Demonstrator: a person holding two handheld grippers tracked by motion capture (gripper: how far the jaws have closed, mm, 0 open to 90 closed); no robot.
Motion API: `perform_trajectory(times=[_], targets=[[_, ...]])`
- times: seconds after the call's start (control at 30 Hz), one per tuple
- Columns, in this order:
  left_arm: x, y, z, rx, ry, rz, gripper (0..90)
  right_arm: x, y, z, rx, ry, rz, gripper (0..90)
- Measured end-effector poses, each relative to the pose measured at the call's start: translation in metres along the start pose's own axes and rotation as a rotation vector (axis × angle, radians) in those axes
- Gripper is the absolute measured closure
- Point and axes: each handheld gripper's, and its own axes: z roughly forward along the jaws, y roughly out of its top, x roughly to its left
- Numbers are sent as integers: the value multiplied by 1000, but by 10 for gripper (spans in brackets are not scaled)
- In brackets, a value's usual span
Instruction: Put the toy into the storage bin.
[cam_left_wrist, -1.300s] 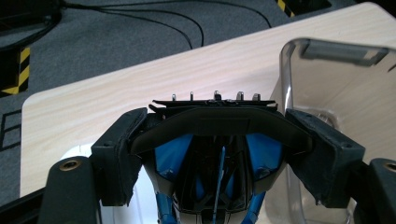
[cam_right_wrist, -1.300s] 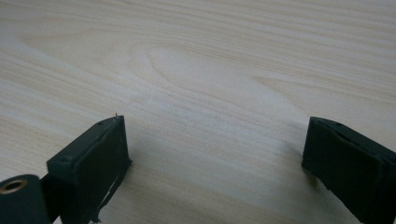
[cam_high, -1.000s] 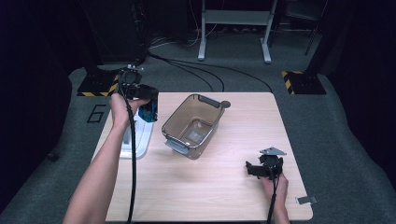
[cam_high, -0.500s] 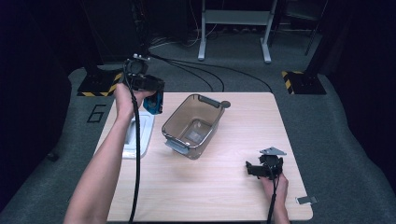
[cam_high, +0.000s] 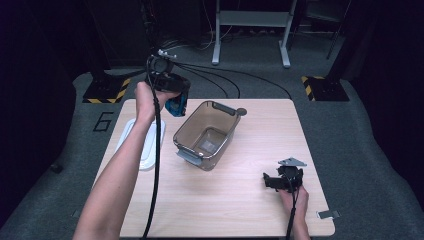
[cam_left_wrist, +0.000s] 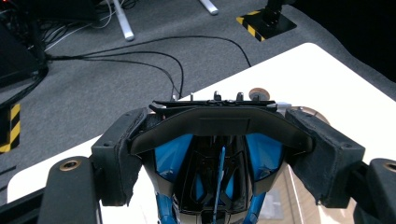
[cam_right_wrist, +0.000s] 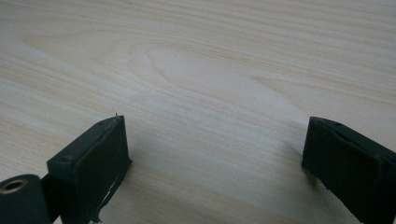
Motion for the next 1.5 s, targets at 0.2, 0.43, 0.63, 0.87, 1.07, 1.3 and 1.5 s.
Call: perform_trajectory(times=[0.2, 0.43, 0.63, 0.87, 1.07, 1.3, 1.5], targets=[[-14, 6, 3, 2, -24, 31, 245, 0, 0, 0, 0, 0, 0, 60], [-32, 10, 11, 4, -50, 54, 245, 0, 0, 0, 0, 2, 0, 60], [-45, 10, 18, 18, -85, 73, 245, 0, 0, 0, 0, -1, 0, 60], [-56, 6, 25, 40, -121, 81, 245, 0, 0, 0, 0, 1, 0, 61], [-62, 1, 30, 52, -132, 94, 245, 0, 0, 0, 0, 1, -1, 61], [-64, -9, 36, 84, -149, 98, 245, 0, 0, 0, 0, 1, 0, 61], [-60, -22, 43, 121, -164, 91, 245, 0, 0, 0, -2, 0, 1, 62]])
